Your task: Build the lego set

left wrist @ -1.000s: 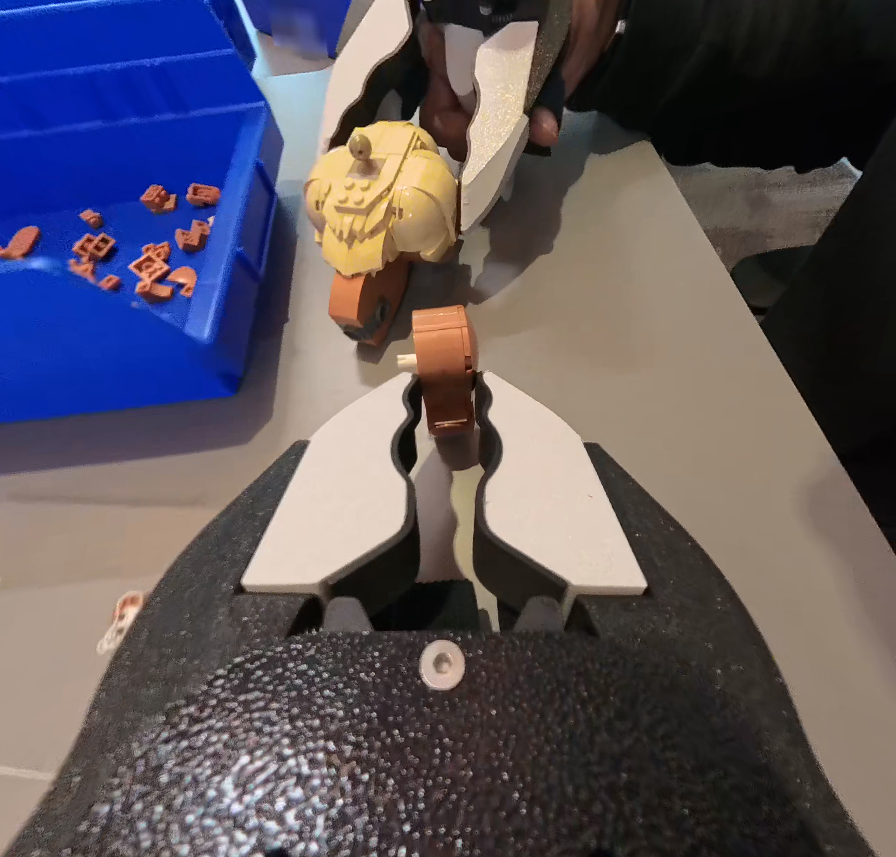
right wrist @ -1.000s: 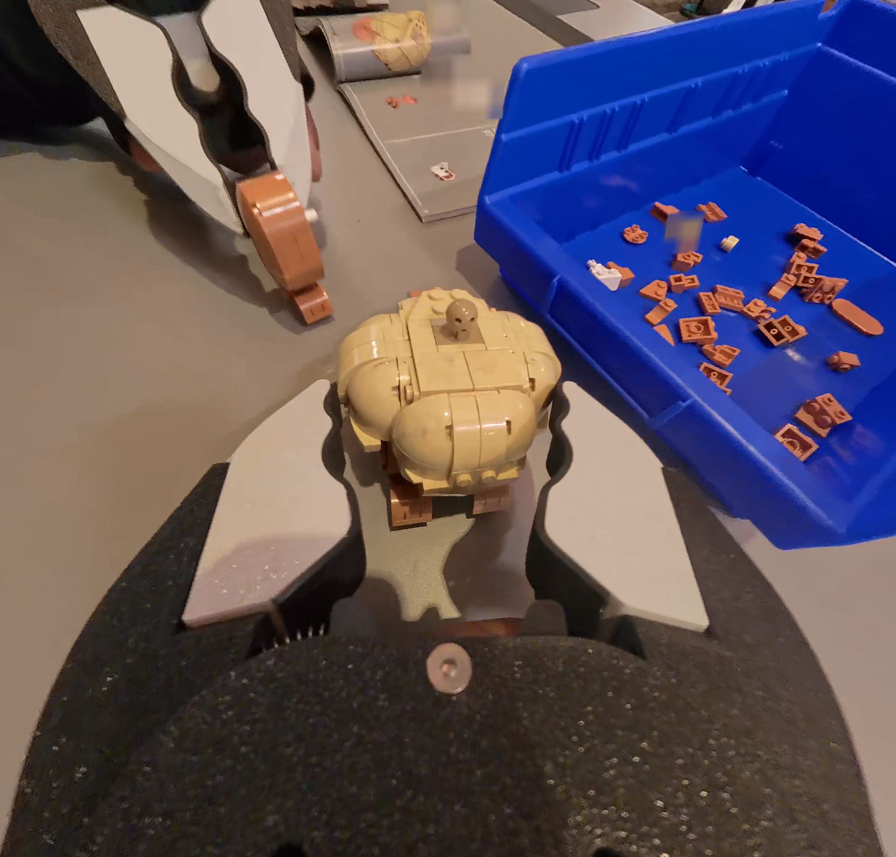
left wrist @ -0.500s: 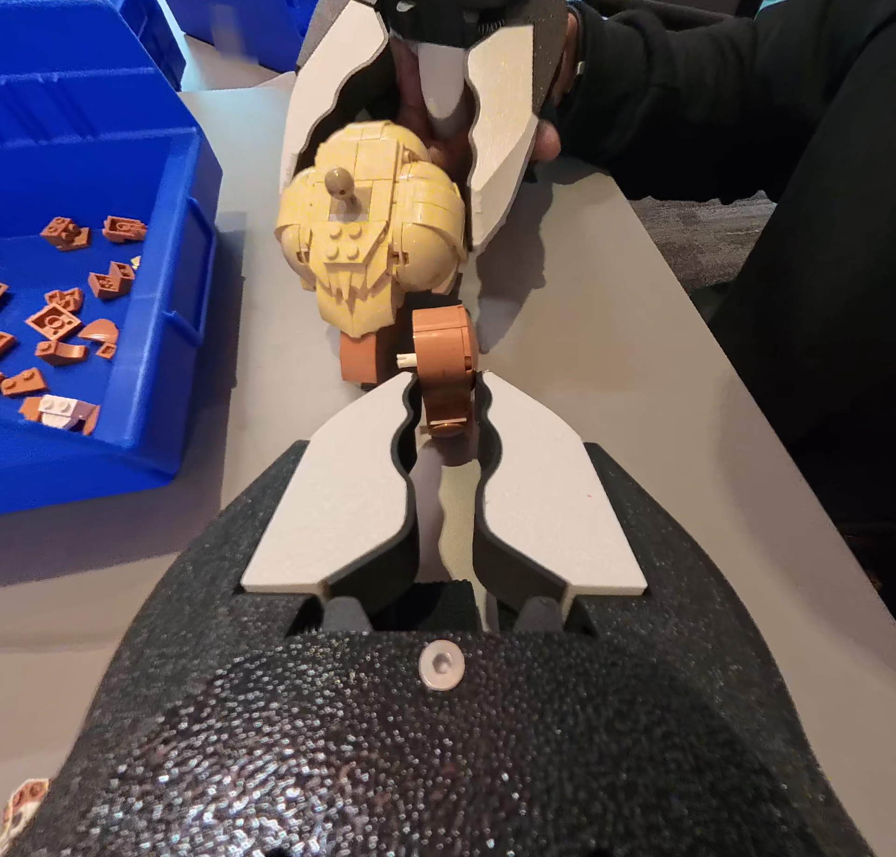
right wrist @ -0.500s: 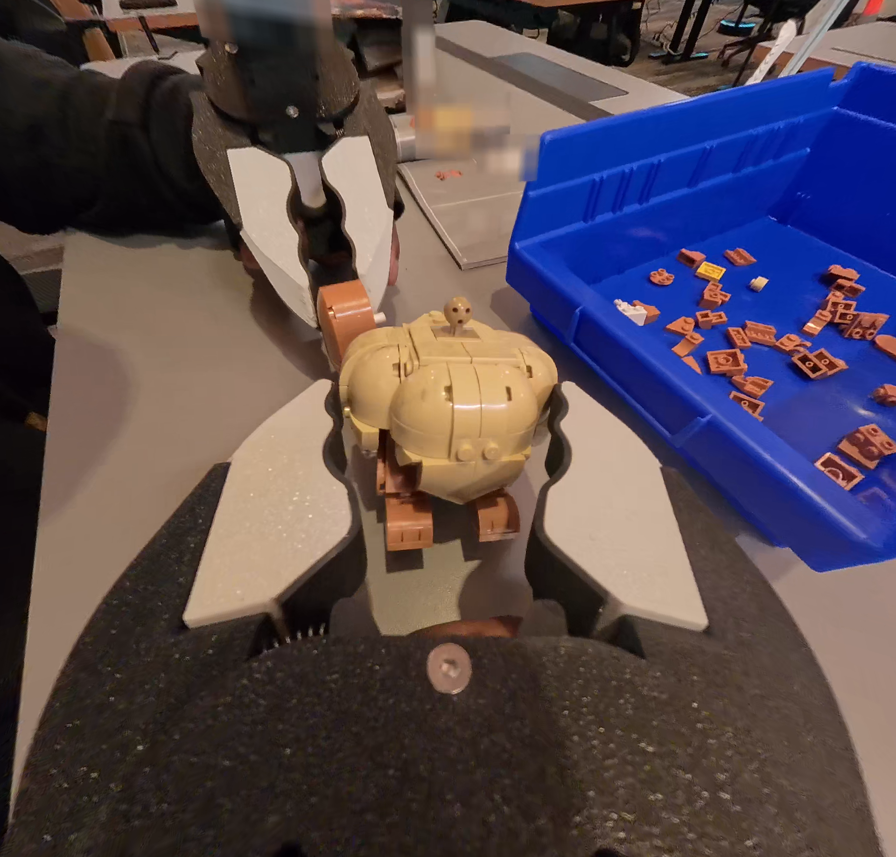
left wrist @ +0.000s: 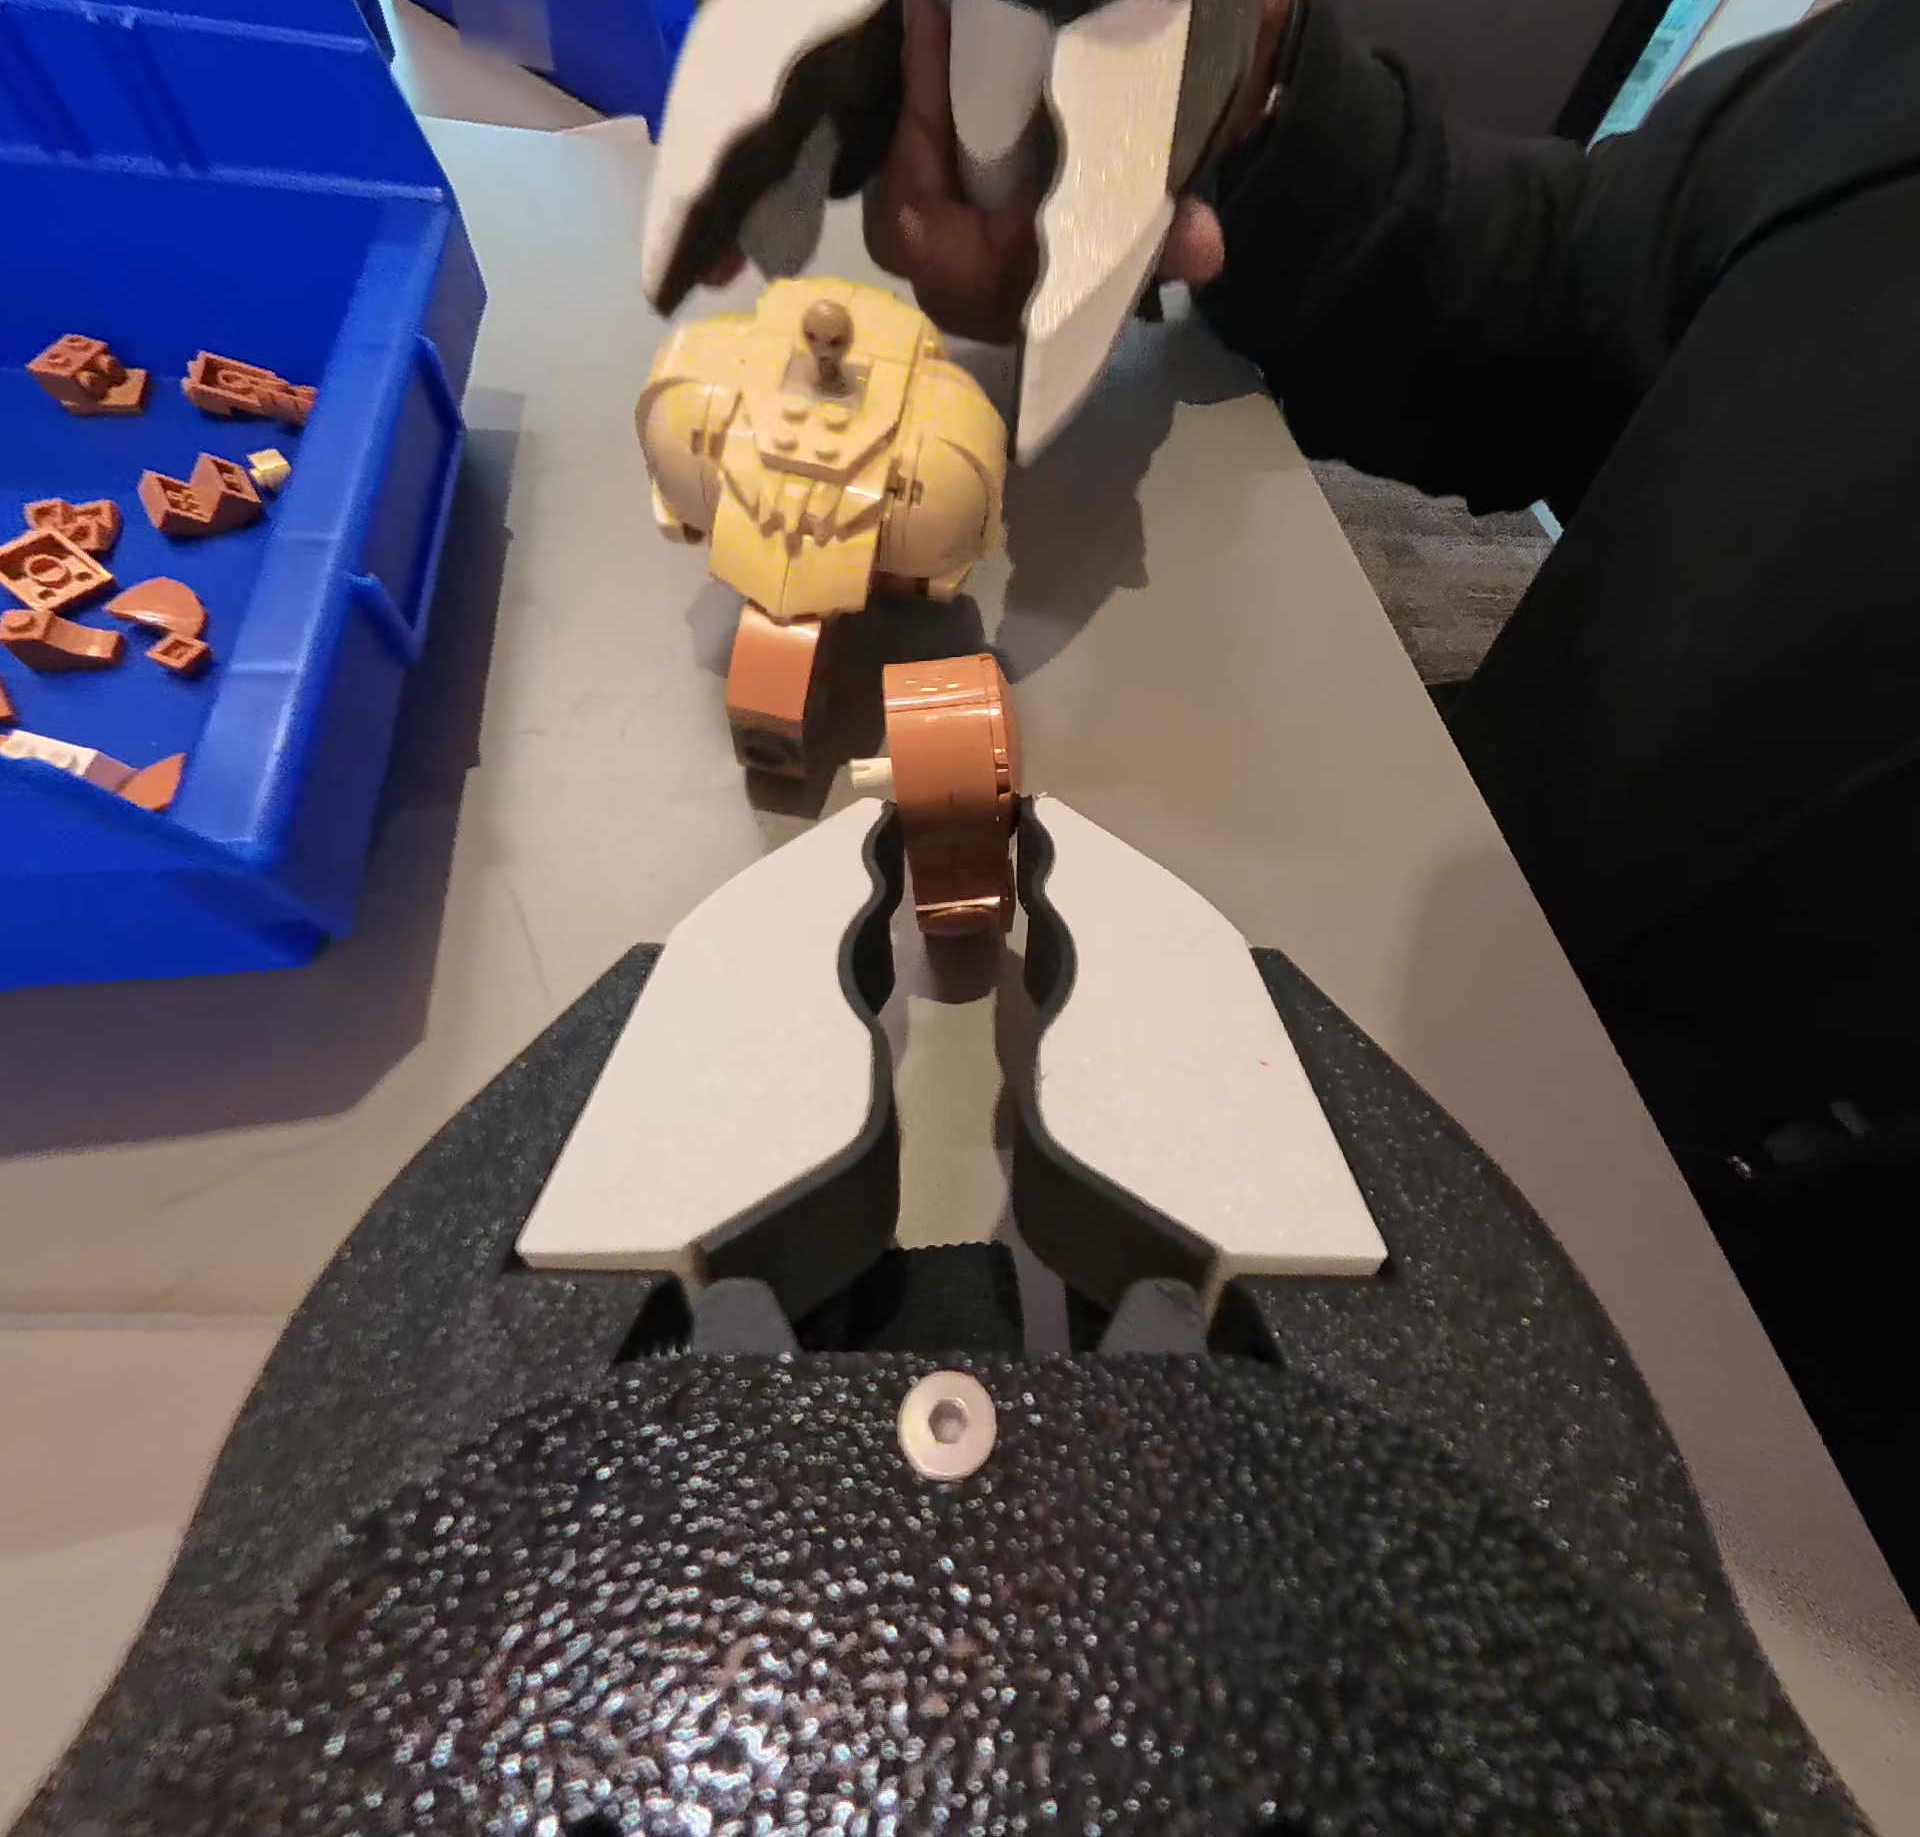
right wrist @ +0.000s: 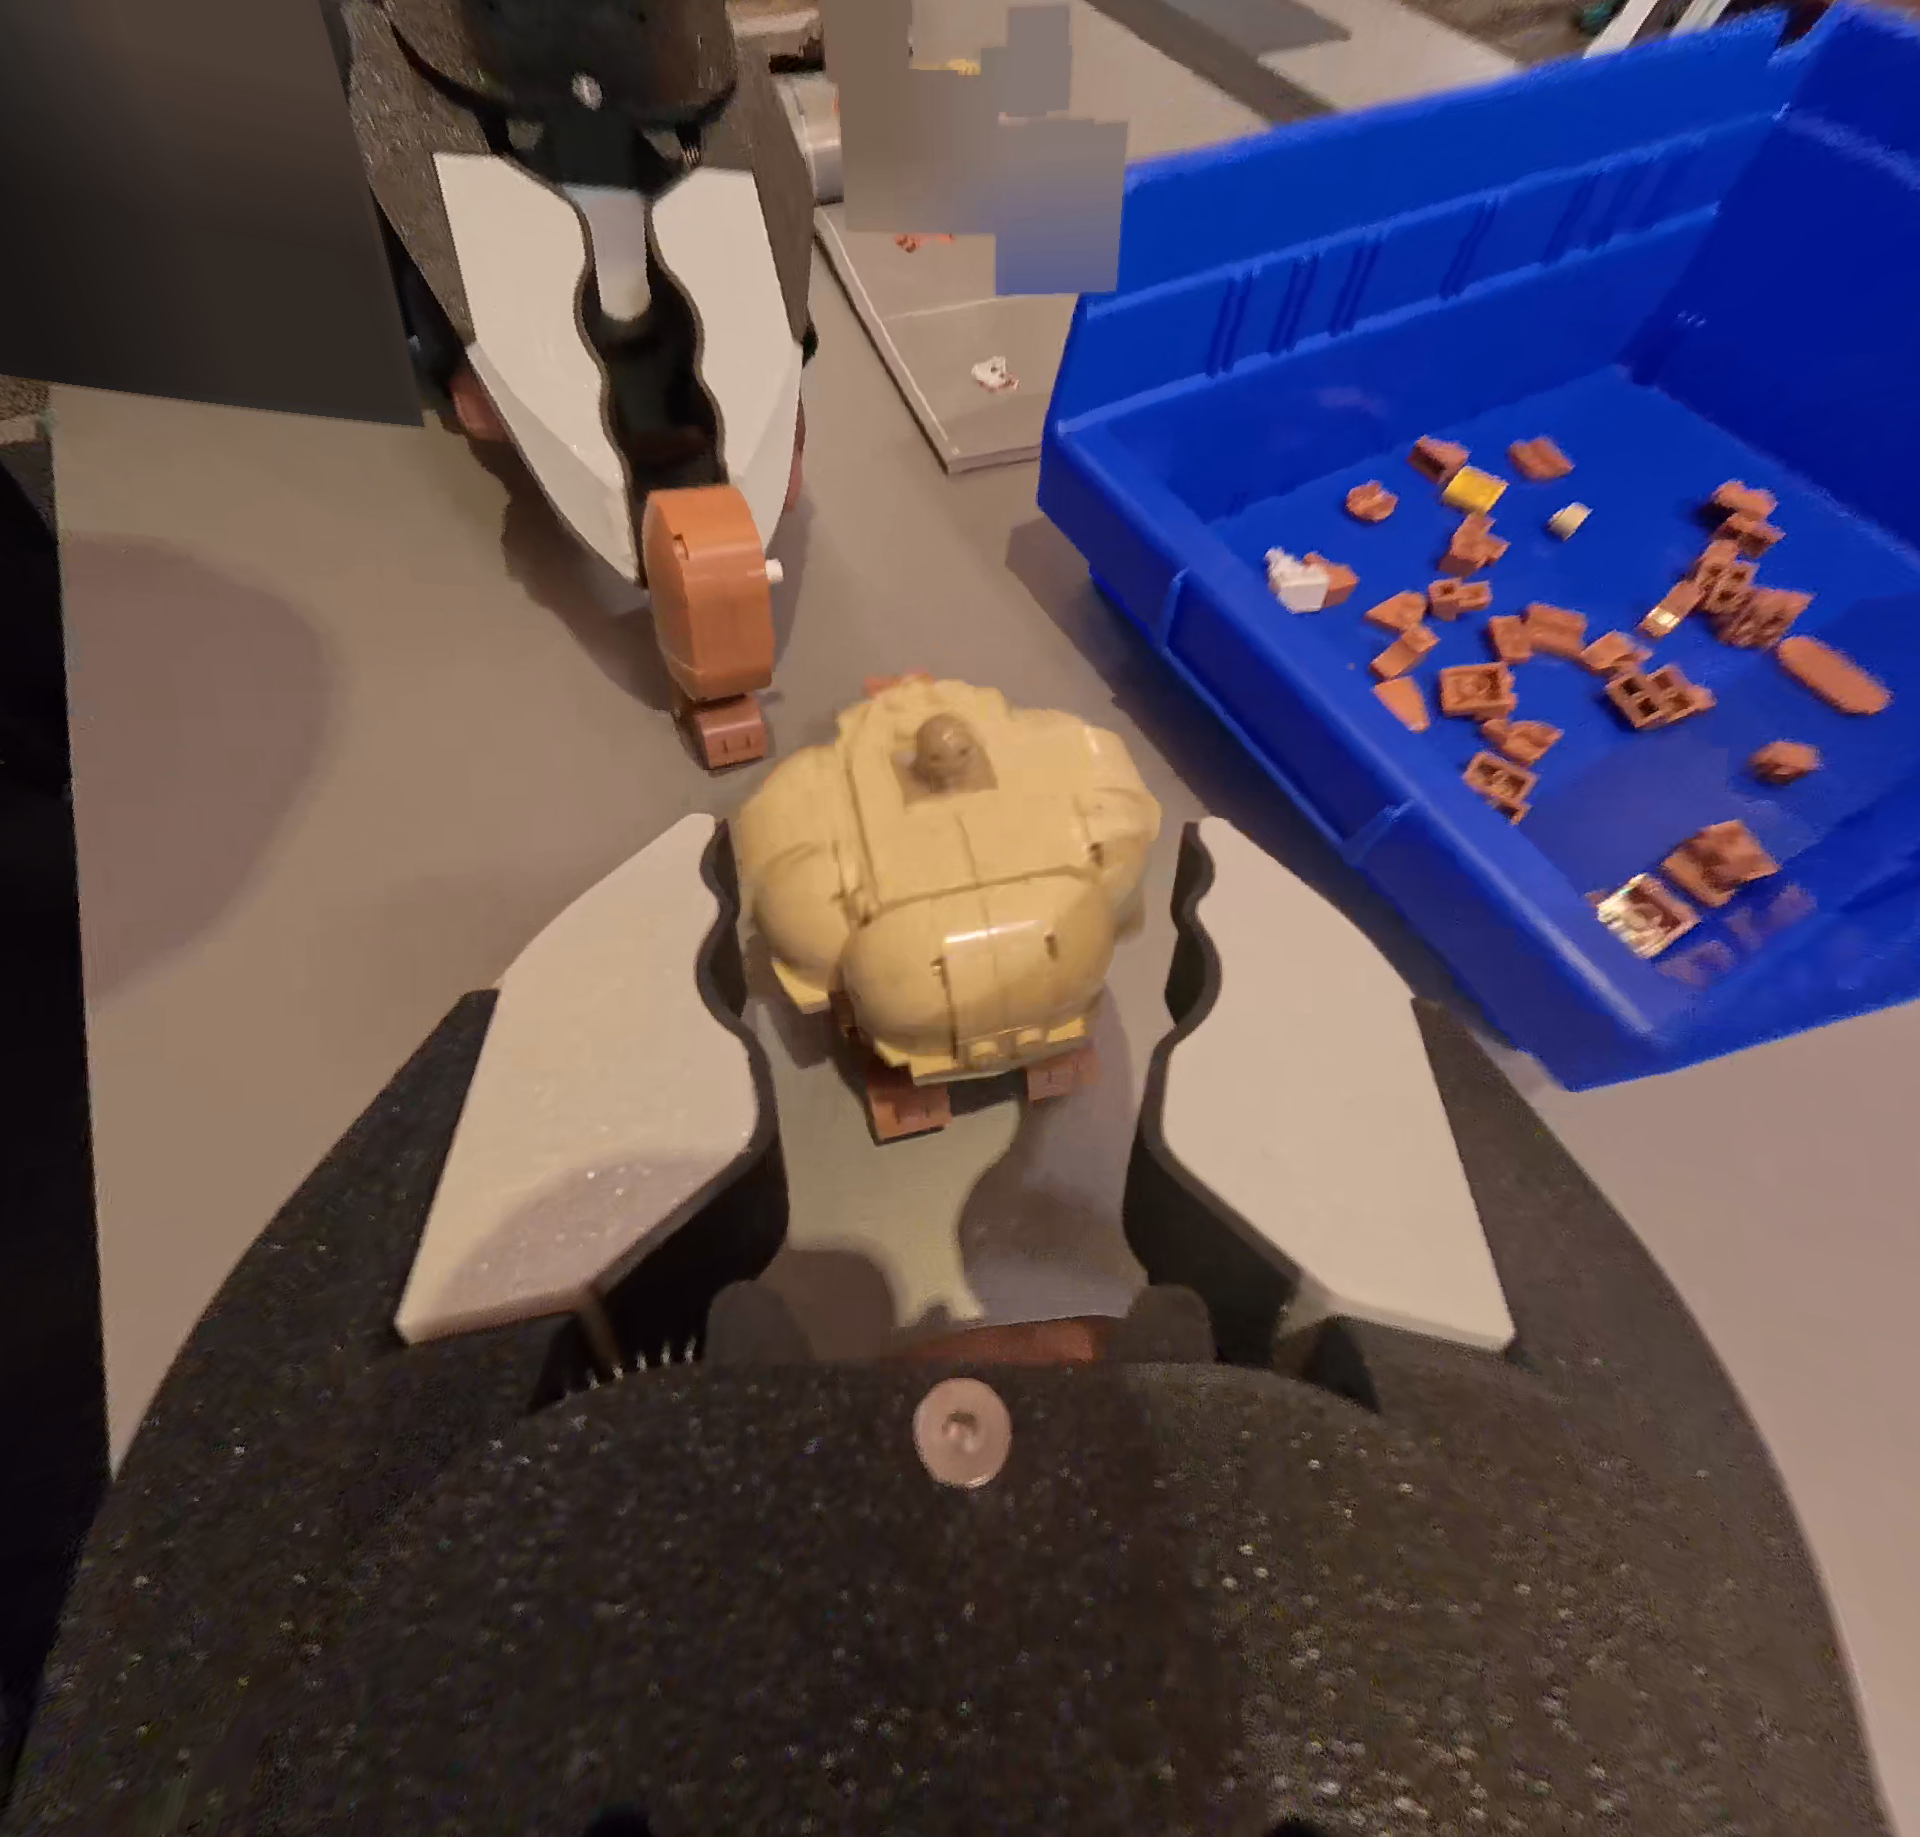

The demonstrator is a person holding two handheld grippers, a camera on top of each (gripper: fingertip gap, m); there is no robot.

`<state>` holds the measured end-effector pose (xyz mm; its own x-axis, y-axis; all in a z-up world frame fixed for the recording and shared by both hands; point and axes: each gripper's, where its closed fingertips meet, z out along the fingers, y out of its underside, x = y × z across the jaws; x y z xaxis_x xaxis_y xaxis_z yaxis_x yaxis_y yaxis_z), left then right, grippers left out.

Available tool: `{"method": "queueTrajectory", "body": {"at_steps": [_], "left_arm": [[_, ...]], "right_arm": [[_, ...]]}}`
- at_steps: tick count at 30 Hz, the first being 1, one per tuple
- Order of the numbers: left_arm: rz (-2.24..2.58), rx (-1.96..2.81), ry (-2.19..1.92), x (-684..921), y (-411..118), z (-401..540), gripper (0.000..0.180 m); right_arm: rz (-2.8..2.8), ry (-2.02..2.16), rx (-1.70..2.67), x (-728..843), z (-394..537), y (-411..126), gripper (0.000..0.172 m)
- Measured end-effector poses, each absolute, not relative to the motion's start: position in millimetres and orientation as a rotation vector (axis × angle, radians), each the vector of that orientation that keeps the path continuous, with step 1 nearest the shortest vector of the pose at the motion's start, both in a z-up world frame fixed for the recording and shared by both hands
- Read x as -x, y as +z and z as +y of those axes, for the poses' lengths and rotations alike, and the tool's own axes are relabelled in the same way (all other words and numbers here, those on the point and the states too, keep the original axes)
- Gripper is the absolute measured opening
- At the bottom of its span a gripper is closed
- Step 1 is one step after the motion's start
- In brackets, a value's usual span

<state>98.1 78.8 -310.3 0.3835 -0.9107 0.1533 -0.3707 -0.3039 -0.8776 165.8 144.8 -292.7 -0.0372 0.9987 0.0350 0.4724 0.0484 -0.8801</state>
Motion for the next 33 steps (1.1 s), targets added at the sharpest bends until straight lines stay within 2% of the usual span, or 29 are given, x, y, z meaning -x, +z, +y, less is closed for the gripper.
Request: {"method": "queueTrajectory", "body": {"at_steps": [4, 7, 18, 20, 22, 24, 25, 33], "left_arm": [[1.107, 1.855, -0.870, -99, -310, 75, 0.020], [1.115, 1.841, -0.832, -98, -310, 73, 0.020], [1.174, 1.791, -0.567, -70, -306, 63, 0.020], [1.175, 1.791, -0.550, -64, -307, 60, 0.020], [1.177, 1.788, -0.543, -59, -307, 57, 0.020], [1.190, 1.785, -0.531, -54, -307, 52, 0.020], [1.196, 1.784, -0.522, -52, -307, 50, 0.020], [1.212, 1.763, -0.492, -49, -303, 42, 0.020]], "right_arm": [[-1.694, 0.794, 1.454, -164, 150, -268, 0.078], [-1.905, 0.662, 1.436, -149, 141, -267, 0.069], [-2.607, 0.180, 1.607, -119, 129, -321, 0.051], [-2.681, 0.060, 1.640, -125, 129, -329, 0.052], [-2.699, 0.022, 1.650, -123, 127, -332, 0.041], [-2.684, 0.008, 1.655, -119, 126, -333, 0.019], [-2.678, 0.008, 1.669, -118, 126, -334, 0.016], [-2.664, 0.024, 1.589, -115, 118, -334, 0.016]]}}
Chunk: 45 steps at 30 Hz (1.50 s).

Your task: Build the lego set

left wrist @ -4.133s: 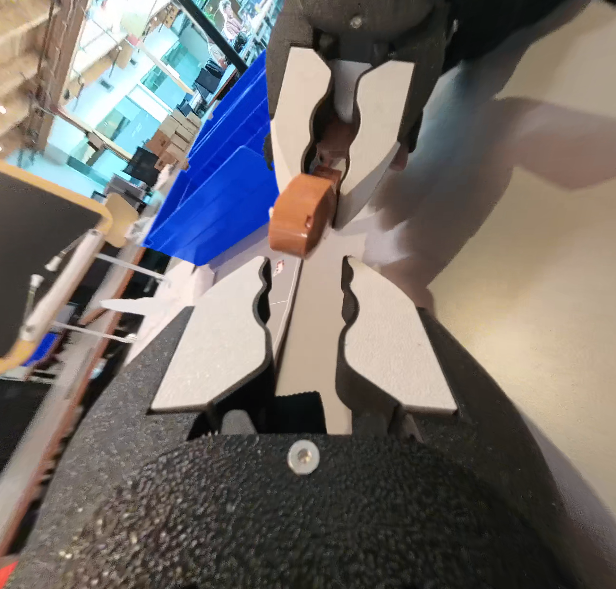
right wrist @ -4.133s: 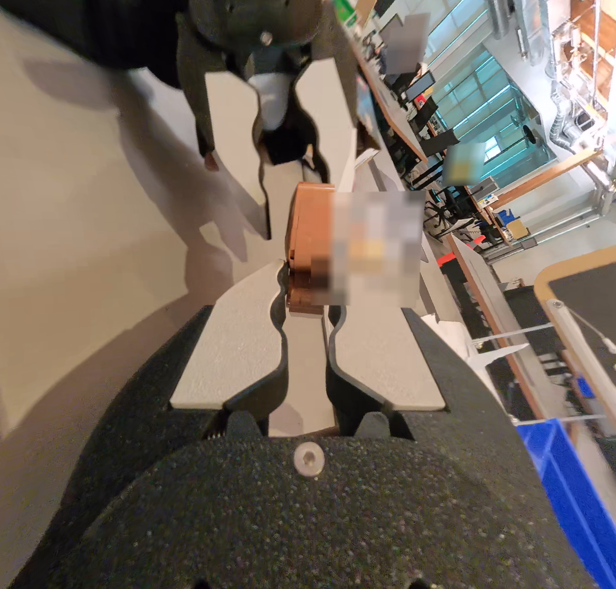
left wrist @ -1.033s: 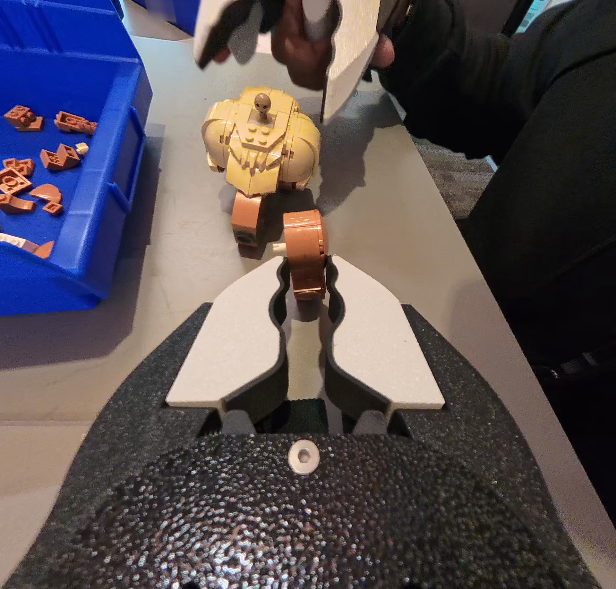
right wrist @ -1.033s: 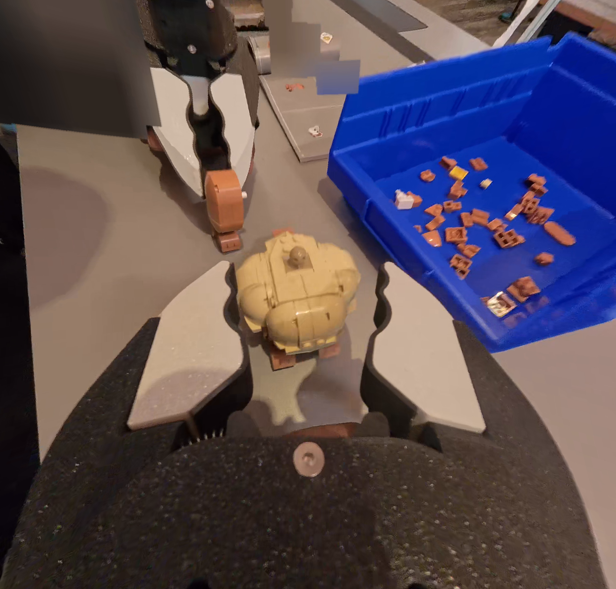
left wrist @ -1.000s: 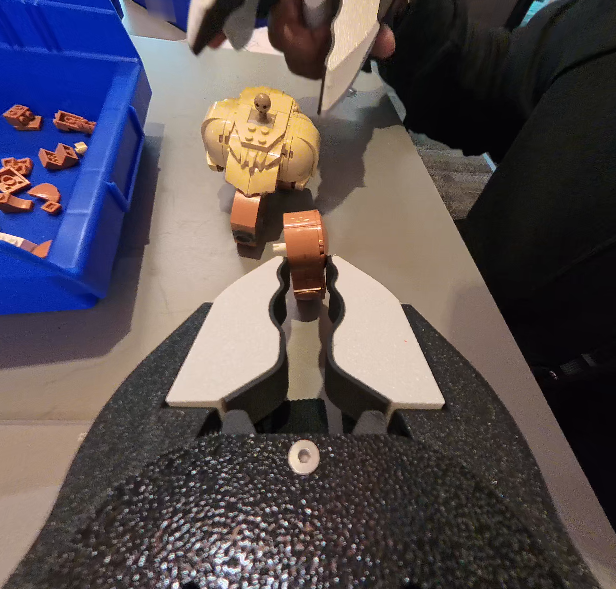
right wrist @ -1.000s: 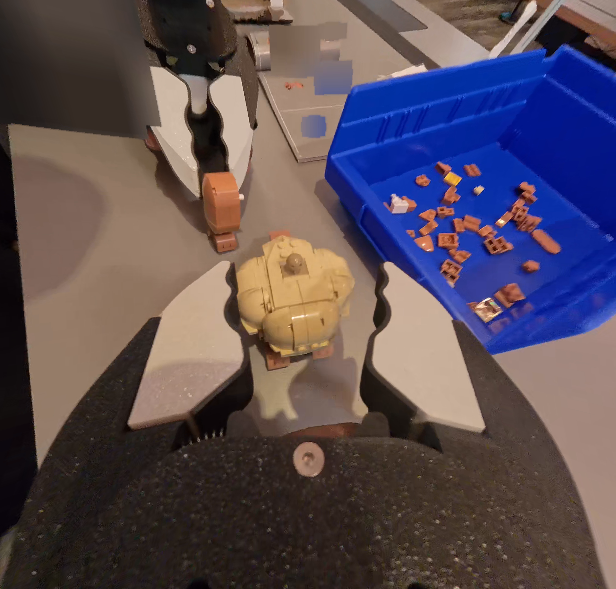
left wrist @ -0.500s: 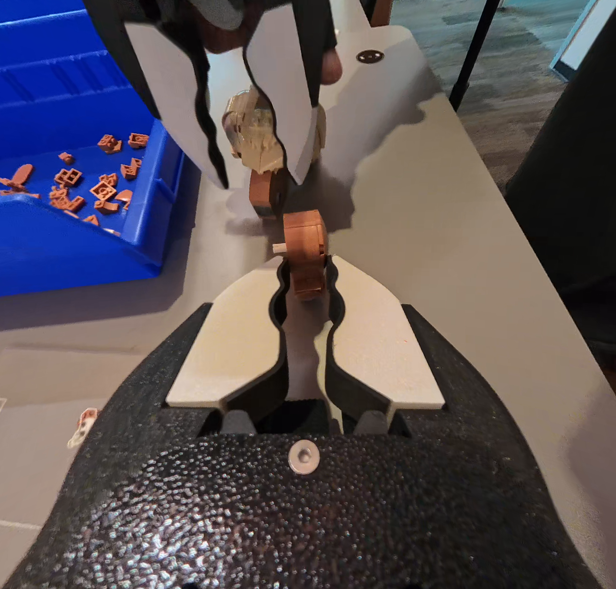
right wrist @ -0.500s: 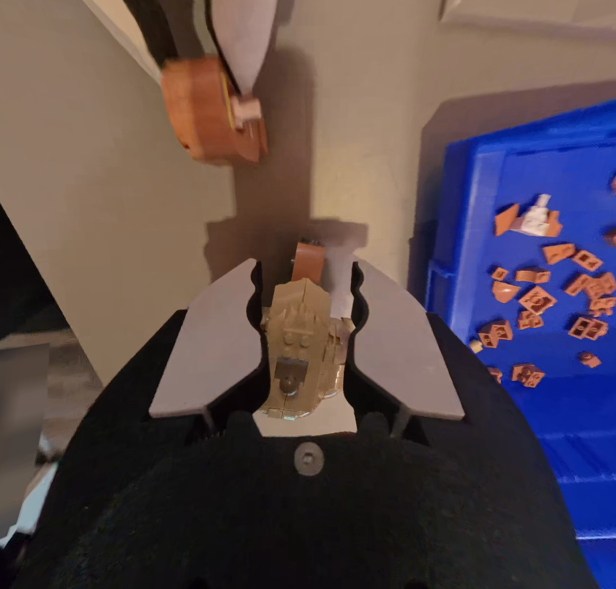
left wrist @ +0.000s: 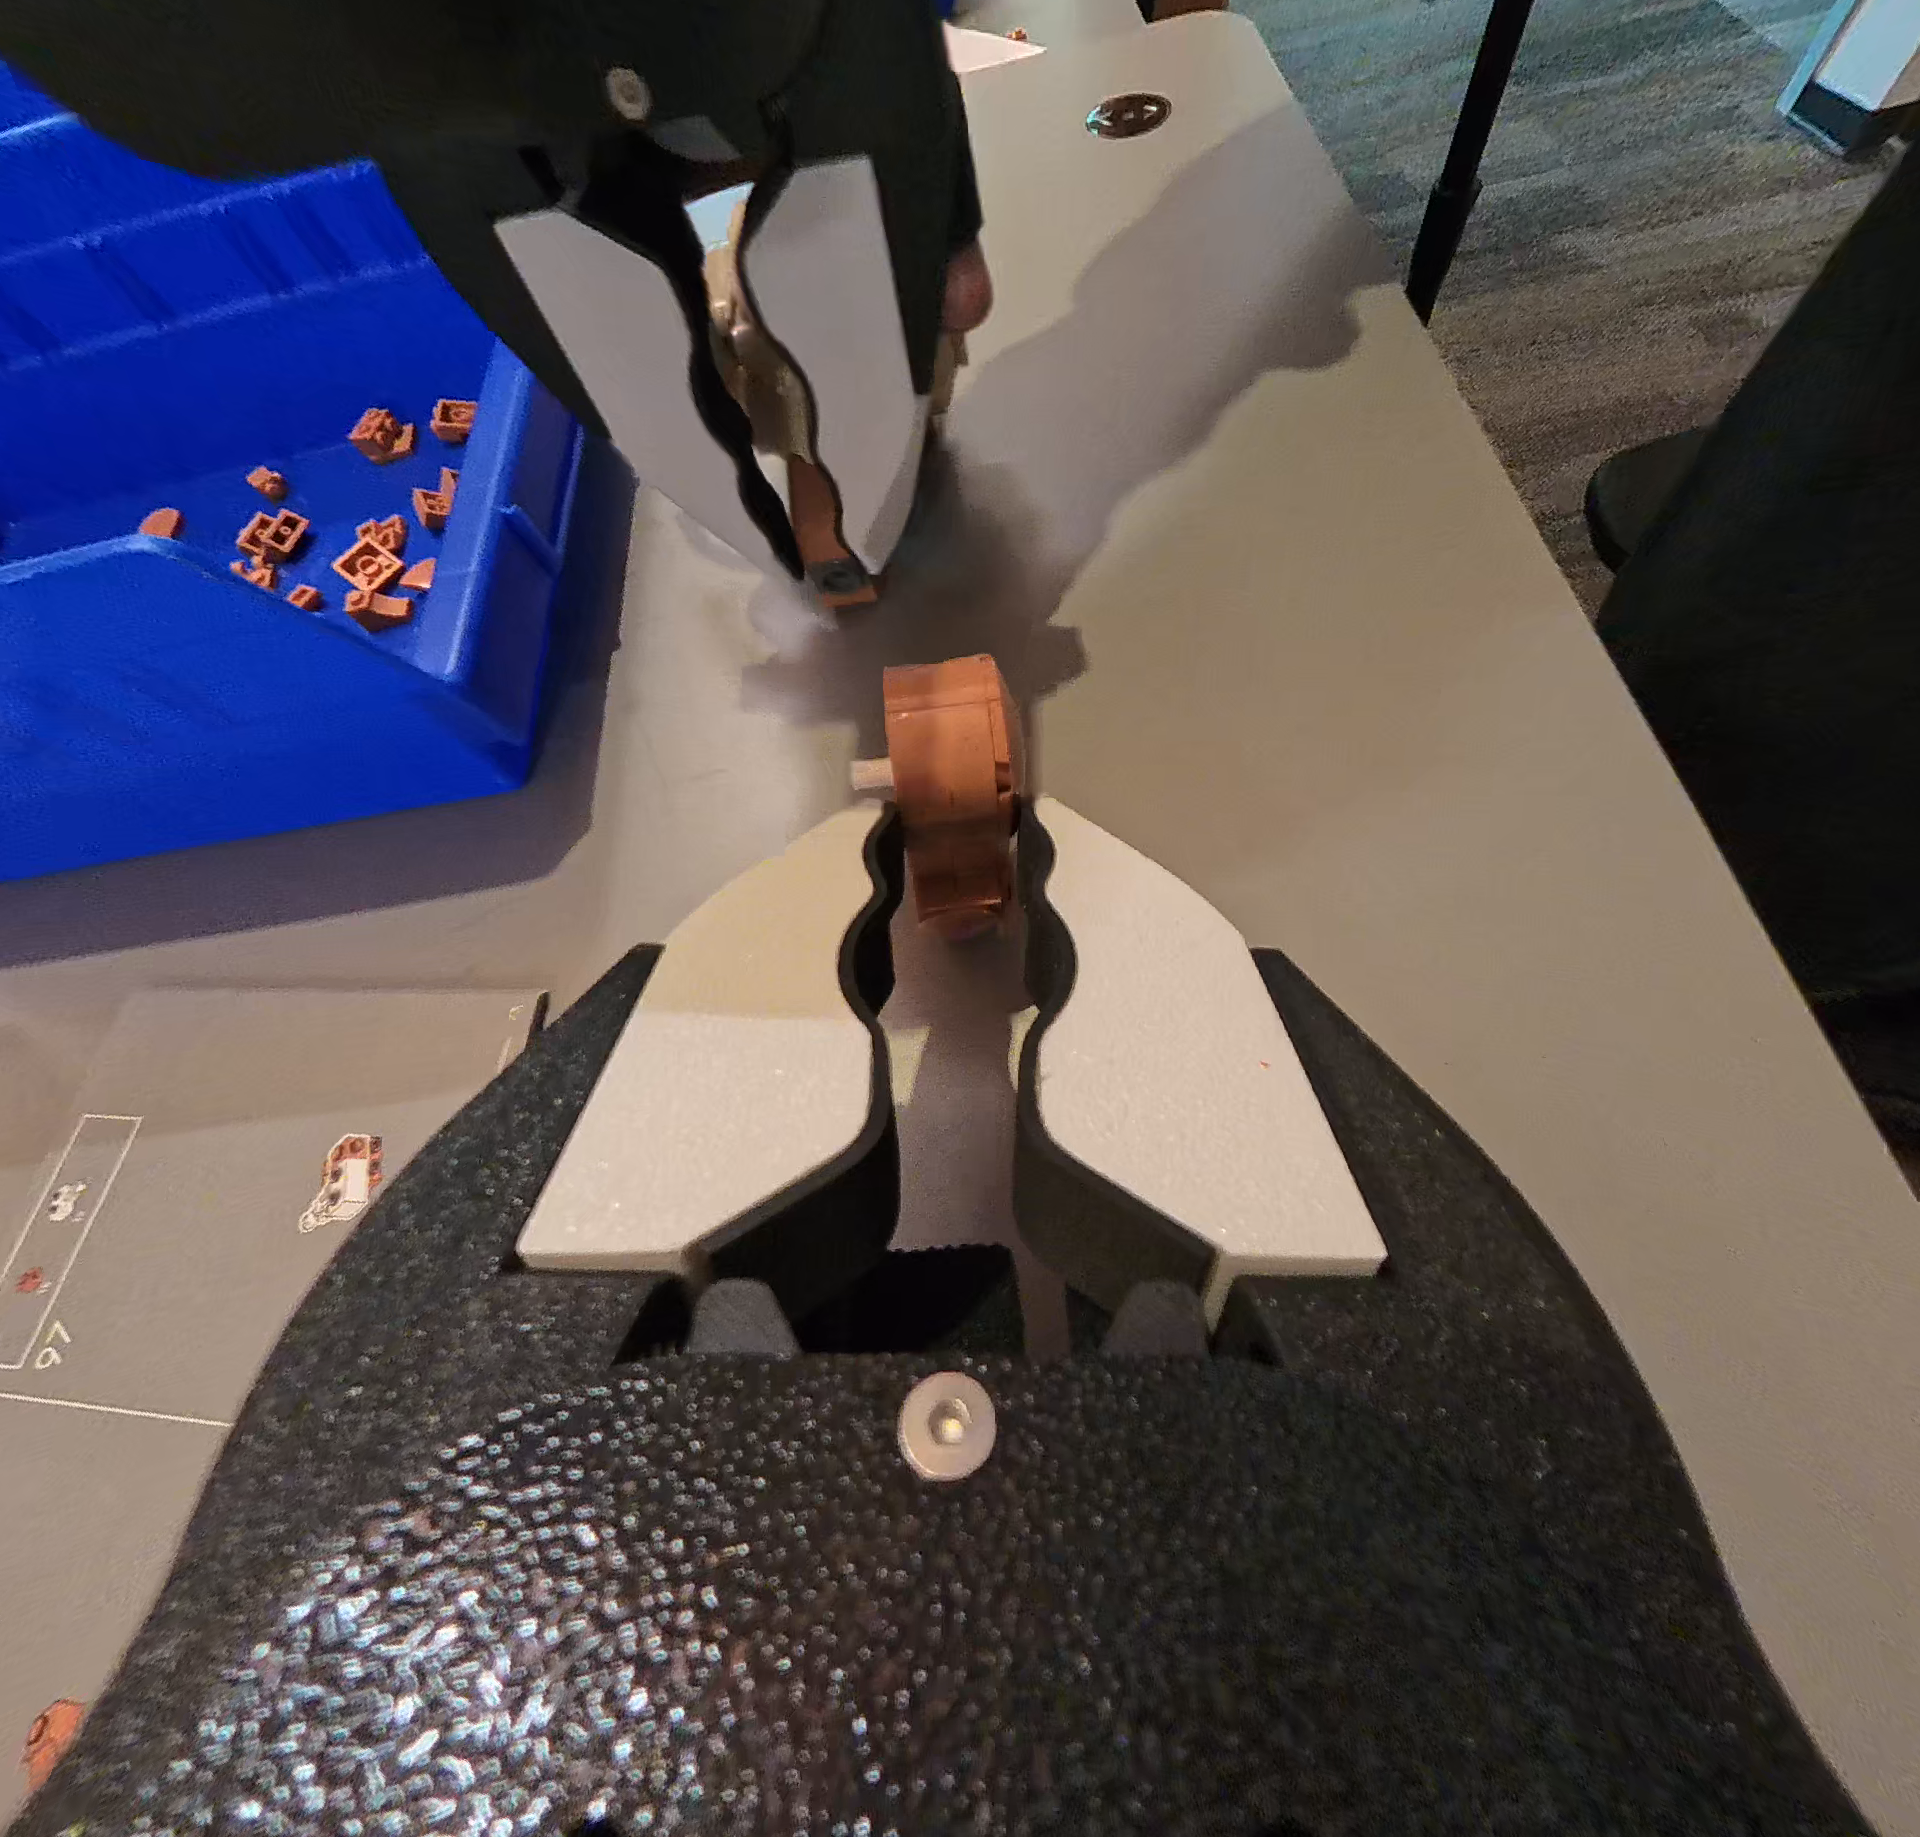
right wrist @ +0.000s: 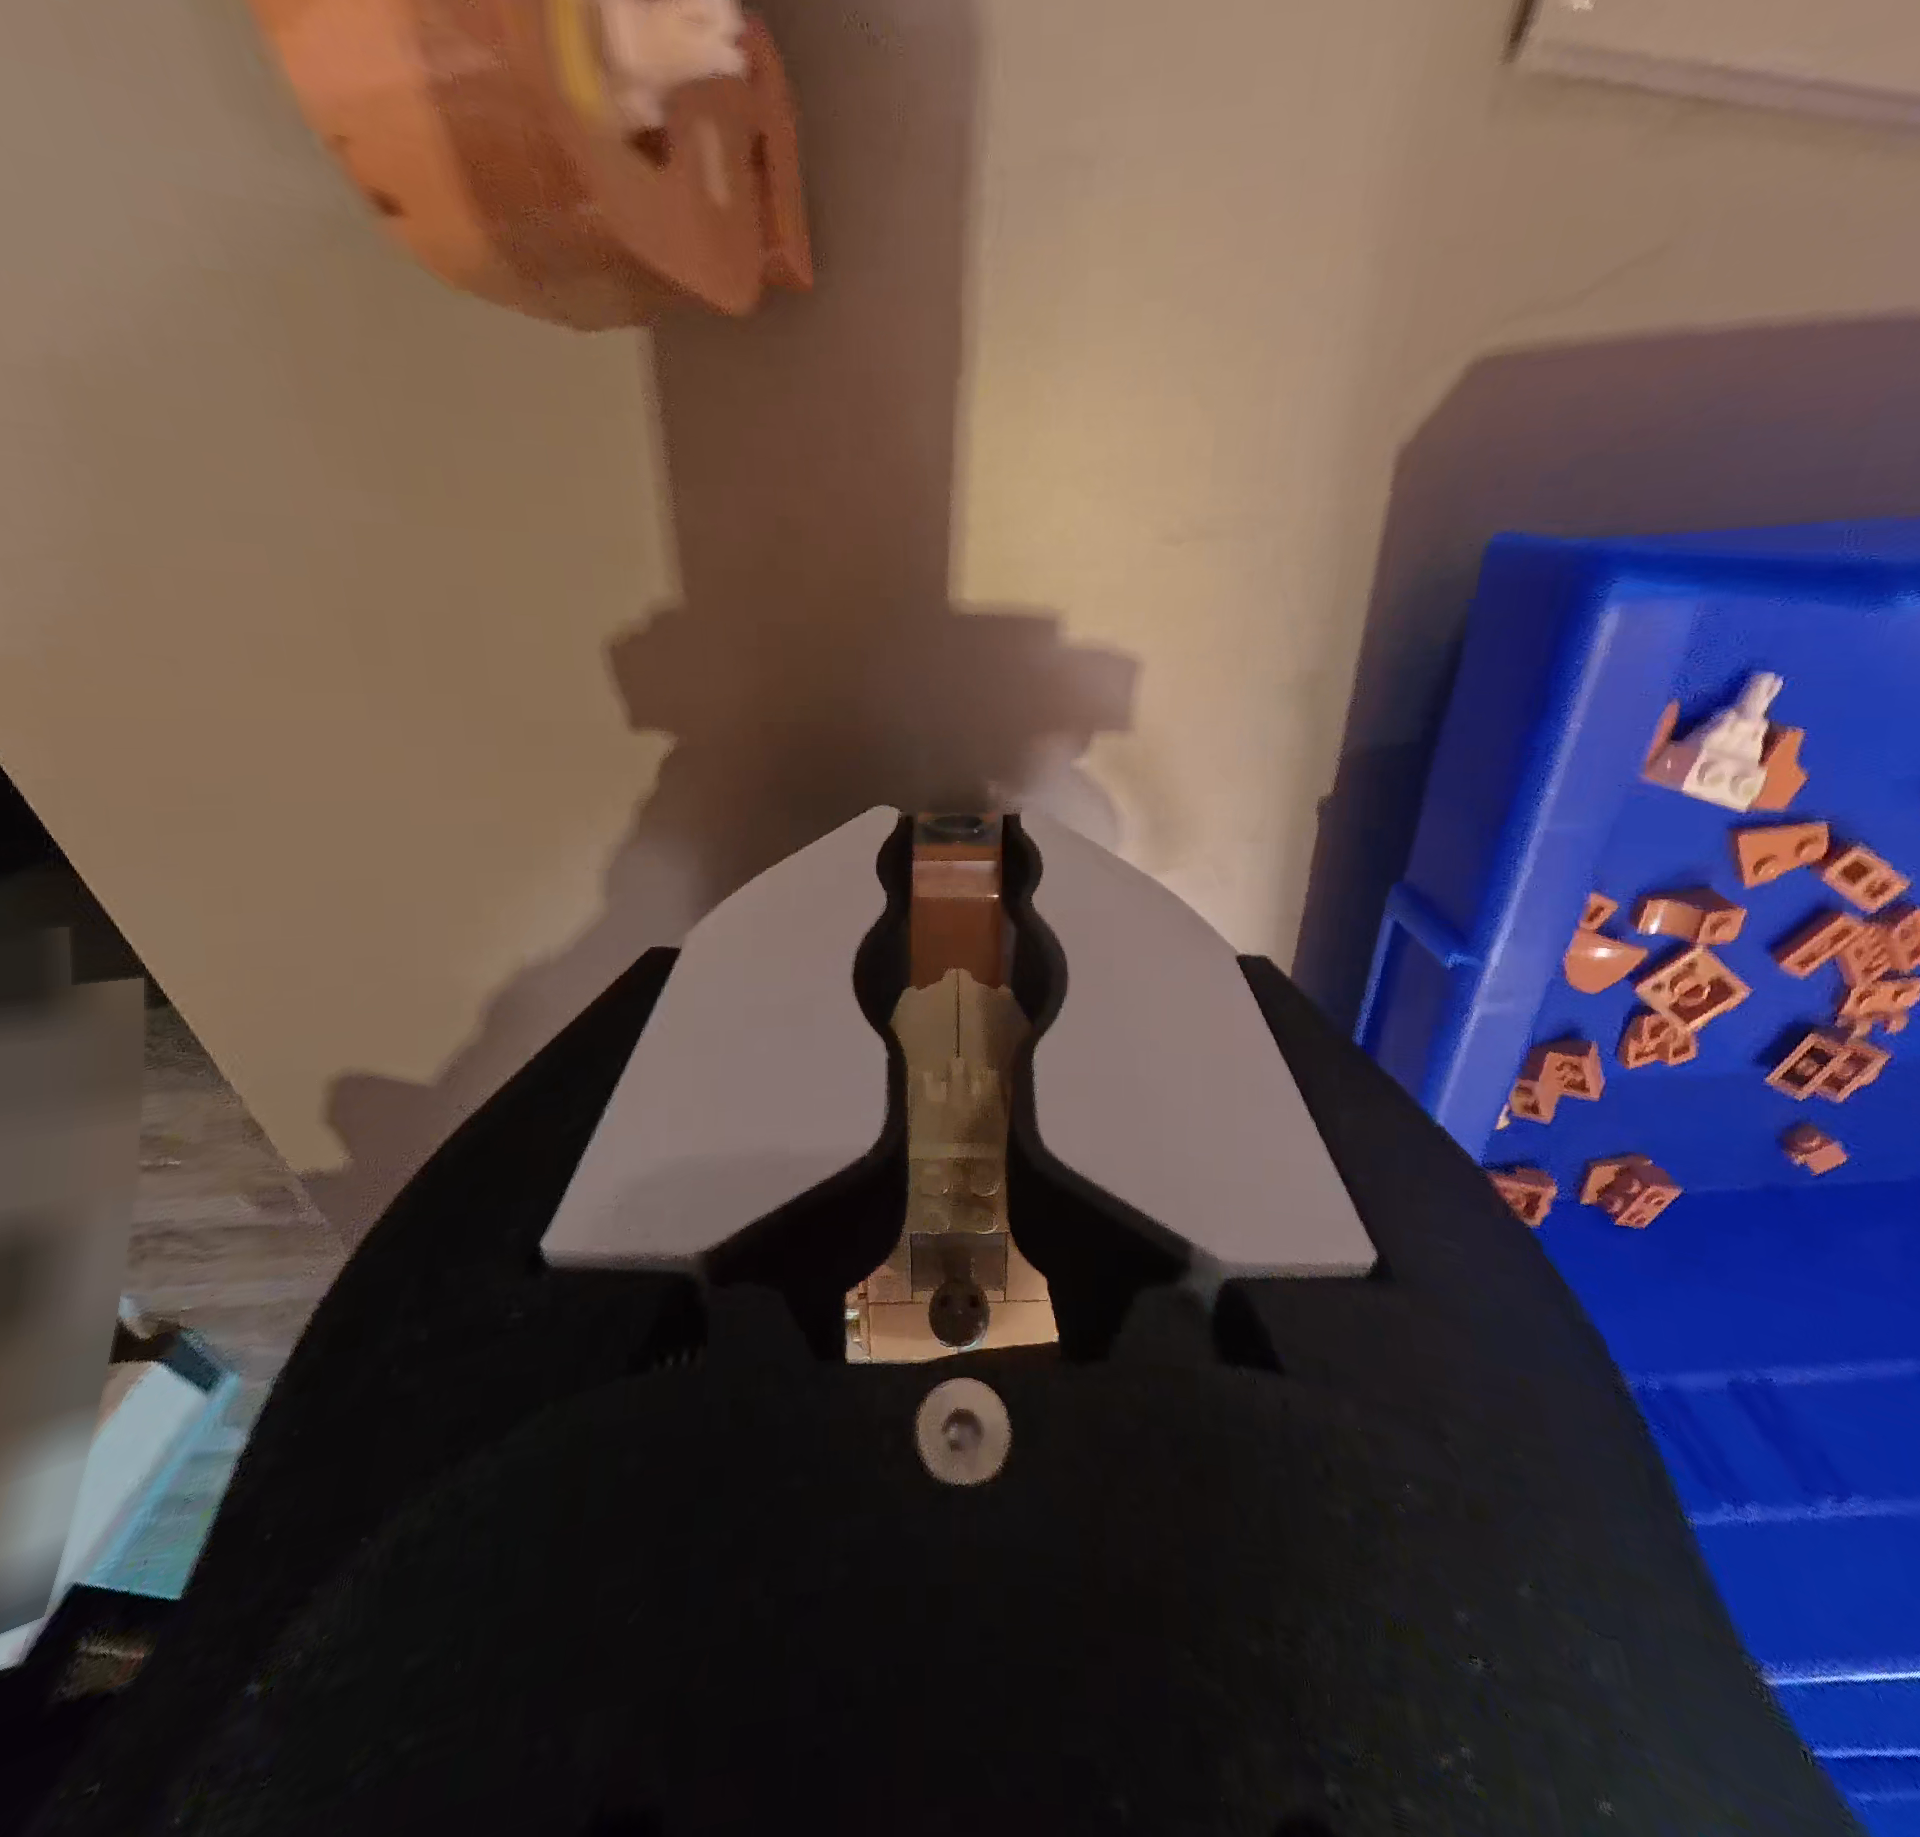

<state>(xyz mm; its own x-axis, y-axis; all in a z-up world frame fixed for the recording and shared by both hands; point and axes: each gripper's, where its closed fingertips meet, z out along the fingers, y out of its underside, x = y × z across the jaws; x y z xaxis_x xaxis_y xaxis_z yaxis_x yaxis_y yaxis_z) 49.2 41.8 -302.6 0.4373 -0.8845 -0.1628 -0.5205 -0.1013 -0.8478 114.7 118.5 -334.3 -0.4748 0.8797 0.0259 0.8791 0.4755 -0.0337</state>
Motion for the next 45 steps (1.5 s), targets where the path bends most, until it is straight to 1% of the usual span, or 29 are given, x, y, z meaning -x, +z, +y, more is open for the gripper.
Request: {"method": "queueTrajectory", "body": {"at_steps": [1, 2, 4, 5, 7, 8, 10, 11, 13, 15, 17, 25, 31, 34, 37, 39, 42, 45], "left_arm": [[1.208, 1.763, -0.493, -50, -302, 42, 0.020], [1.206, 1.761, -0.494, -52, -302, 41, 0.020], [1.202, 1.759, -0.499, -55, -302, 41, 0.020], [1.200, 1.760, -0.500, -57, -302, 40, 0.020], [1.192, 1.764, -0.496, -60, -305, 40, 0.020], [1.184, 1.771, -0.490, -61, -306, 41, 0.020], [1.161, 1.777, -0.471, -62, -306, 44, 0.020], [1.147, 1.781, -0.458, -63, -305, 45, 0.020], [1.101, 1.775, -0.411, -65, -302, 50, 0.020], [1.089, 1.770, -0.307, -67, -302, 56, 0.020], [1.119, 1.761, -0.169, -72, -306, 60, 0.020], [1.417, 1.639, 0.329, -105, -317, 65, 0.021], [1.546, 1.551, 0.534, -124, -325, 67, 0.020], [1.584, 1.572, 0.483, -134, -333, 63, 0.023], [1.568, 1.608, 0.380, -138, -334, 60, 0.032], [1.517, 1.660, 0.221, -138, -327, 56, 0.035], [1.345, 1.777, -0.080, -128, -308, 58, 0.035], [1.200, 1.859, -0.218, -109, -297, 80, 0.036]], "right_arm": [[-2.699, 0.028, 1.517, -115, 114, -334, 0.015], [-2.725, 0.039, 1.429, -114, 110, -334, 0.000], [-2.776, 0.063, 1.250, -114, 99, -335, 0.003], [-2.770, 0.062, 1.200, -113, 95, -335, 0.010], [-2.676, 0.016, 1.219, -112, 98, -330, 0.042], [-2.586, 0.010, 1.260, -112, 100, -324, 0.052], [-2.327, 0.108, 1.367, -108, 98, -307, 0.051], [-2.163, 0.228, 1.438, -106, 90, -299, 0.050], [-1.780, 0.490, 1.595, -101, 72, -286, 0.040], [-1.457, 0.689, 1.718, -104, 53, -284, 0.039], [-1.249, 0.764, 1.802, -110, 40, -291, 0.037], [-1.049, 0.754, 1.929, -138, 41, -314, 0.038], [-1.035, 0.814, 1.969, -149, 52, -315, 0.036], [-1.032, 0.866, 1.982, -154, 55, -315, 0.035], [-1.005, 0.921, 1.991, -157, 58, -313, 0.035], [-0.991, 0.895, 1.999, -164, 64, -314, 0.036], [-0.960, 0.787, 2.026, -180, 82, -317, 0.043], [-0.910, 0.751, 2.039, -190, 102, -314, 0.047]]}}
